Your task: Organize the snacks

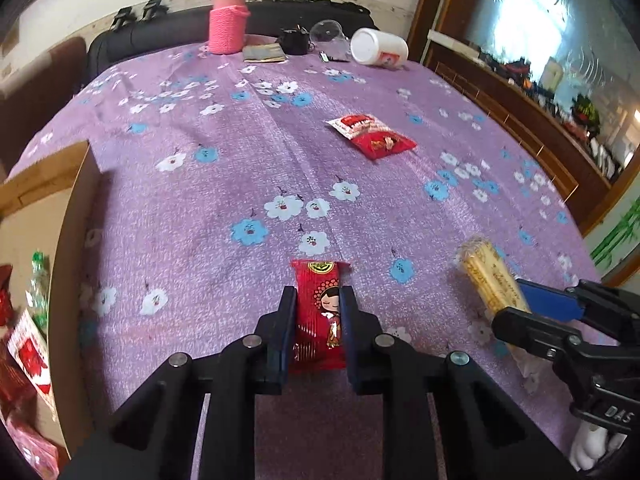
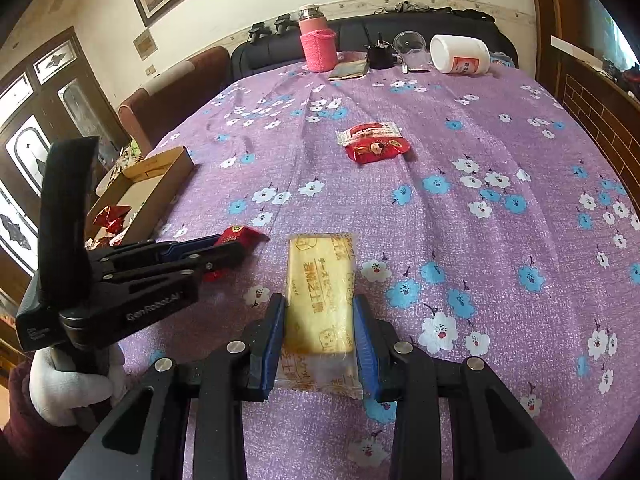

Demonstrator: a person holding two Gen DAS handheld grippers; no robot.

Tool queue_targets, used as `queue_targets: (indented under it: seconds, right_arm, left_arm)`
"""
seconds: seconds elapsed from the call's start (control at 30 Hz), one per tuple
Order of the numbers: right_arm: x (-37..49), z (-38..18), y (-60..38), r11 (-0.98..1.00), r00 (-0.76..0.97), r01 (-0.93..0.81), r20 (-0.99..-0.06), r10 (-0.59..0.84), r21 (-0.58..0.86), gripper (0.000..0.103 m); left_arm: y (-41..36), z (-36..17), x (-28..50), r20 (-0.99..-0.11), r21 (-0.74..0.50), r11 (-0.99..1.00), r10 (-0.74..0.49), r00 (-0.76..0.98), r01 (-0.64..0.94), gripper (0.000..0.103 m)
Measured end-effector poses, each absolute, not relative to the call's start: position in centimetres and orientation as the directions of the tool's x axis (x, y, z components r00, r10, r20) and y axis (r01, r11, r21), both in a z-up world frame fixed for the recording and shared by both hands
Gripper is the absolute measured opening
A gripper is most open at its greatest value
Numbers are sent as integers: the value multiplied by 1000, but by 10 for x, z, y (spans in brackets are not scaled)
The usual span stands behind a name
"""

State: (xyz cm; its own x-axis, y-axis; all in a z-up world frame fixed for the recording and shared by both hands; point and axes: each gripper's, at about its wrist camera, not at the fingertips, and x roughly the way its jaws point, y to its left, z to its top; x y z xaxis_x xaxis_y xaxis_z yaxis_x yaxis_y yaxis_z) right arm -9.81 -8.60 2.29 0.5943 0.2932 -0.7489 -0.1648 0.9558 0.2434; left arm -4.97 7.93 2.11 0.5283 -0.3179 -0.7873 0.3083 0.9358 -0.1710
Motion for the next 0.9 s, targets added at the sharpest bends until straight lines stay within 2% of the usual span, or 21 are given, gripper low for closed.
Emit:
queue_targets:
  seconds: [0.07, 0.17, 0.43, 0.47, 0.5, 0.53, 0.57, 0.73, 0.83, 0.87, 0.9]
  right_arm:
    - [-100, 25, -84, 957, 598, -165, -746, 291, 240, 36]
    - [-101, 30, -80, 957, 603, -173, -743, 290, 233, 36]
    - [-102, 46, -47, 946, 610, -244, -724, 321, 214, 36]
    - [-102, 48, -43, 945, 610, -248, -723, 324, 214, 36]
    - [-103, 48, -40, 943, 608, -252, -723, 328, 216, 36]
    - [-103, 48, -38, 943, 607, -253, -723, 329, 217, 36]
    - [-104, 48, -37, 944, 606, -252, -725, 327, 215, 36]
    - [-111, 44, -45, 952, 604, -224, -736, 305, 210, 36]
    - [-114, 46, -53, 956, 610, -210, -736, 293, 206, 36]
    - [-114, 46, -55, 956, 612, -207, -735, 291, 207, 36]
    - [-115, 47, -57, 957, 614, -204, -734, 291, 208, 36]
  left_arm:
    - [86, 27, -55, -772, -197, 934, -336, 540, 299, 20]
    - [102, 40, -65, -739, -252, 924, -375, 560, 286, 11]
    - [164, 74, -101, -662, -358, 909, -408, 628, 212, 13]
    - [167, 73, -102, -671, -364, 907, -412, 617, 211, 28]
    - [165, 70, -101, -677, -370, 901, -428, 598, 226, 55]
    - [160, 66, -101, -686, -364, 901, -432, 586, 237, 68]
    - [153, 61, -101, -697, -345, 906, -423, 579, 246, 76]
    - [104, 40, -87, -755, -223, 918, -376, 537, 329, 76]
    - [71, 22, -69, -802, -67, 931, -264, 535, 359, 72]
    - [65, 17, -65, -816, -50, 928, -251, 521, 369, 54]
    - [60, 14, -63, -829, -29, 926, -233, 509, 377, 42]
